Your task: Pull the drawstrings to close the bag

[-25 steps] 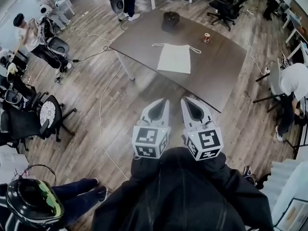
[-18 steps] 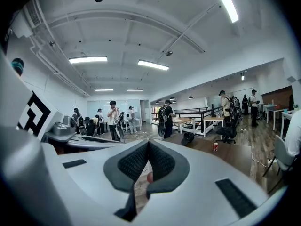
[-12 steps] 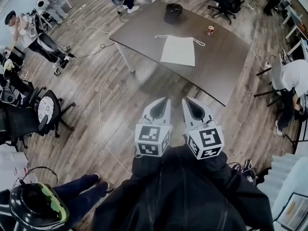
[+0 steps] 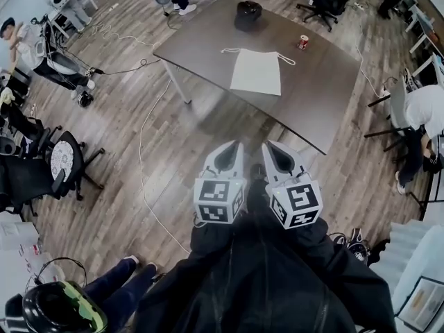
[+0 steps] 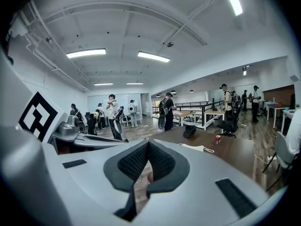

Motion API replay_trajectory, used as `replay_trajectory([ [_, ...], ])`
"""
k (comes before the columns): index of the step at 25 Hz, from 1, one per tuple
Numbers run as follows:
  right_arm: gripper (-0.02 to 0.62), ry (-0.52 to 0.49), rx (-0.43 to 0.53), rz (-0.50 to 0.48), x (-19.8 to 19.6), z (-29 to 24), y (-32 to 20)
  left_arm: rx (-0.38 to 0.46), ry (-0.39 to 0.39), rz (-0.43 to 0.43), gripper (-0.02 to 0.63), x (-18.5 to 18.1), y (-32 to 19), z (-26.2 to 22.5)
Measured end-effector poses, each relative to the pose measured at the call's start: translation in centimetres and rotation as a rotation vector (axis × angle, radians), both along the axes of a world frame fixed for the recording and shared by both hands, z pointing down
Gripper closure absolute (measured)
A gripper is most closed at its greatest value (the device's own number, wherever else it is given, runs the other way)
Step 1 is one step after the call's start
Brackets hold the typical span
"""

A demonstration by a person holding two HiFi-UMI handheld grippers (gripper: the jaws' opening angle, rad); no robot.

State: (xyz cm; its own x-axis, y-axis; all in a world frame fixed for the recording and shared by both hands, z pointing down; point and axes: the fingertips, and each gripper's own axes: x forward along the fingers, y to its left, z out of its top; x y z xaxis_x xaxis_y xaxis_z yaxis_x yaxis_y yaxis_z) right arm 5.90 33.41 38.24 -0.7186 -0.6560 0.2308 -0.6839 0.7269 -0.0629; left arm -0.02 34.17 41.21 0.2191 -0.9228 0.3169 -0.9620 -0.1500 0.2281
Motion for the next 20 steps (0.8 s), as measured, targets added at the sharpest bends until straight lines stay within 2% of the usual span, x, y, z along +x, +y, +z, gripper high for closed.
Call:
replay_trajectory([
  [9, 0.574, -0.013, -0.006, 0.021, -0.6, 1.3, -9.3, -0.019, -0.018, -0.022, 0.572, -1.4, -8.6, 1.8],
  [14, 0.574, -0.016, -0.002, 0.029, -1.0, 1.0, -17.4, -0.021, -0.018, -0.034, 0.572, -2.5, -16.6, 1.7],
  [20, 0.573, -0.016, -0.012, 0.051, -0.3, 0.8, -27.8, -0.033, -0.022, -0.007, 0.572, -1.6, -26.9, 1.5],
])
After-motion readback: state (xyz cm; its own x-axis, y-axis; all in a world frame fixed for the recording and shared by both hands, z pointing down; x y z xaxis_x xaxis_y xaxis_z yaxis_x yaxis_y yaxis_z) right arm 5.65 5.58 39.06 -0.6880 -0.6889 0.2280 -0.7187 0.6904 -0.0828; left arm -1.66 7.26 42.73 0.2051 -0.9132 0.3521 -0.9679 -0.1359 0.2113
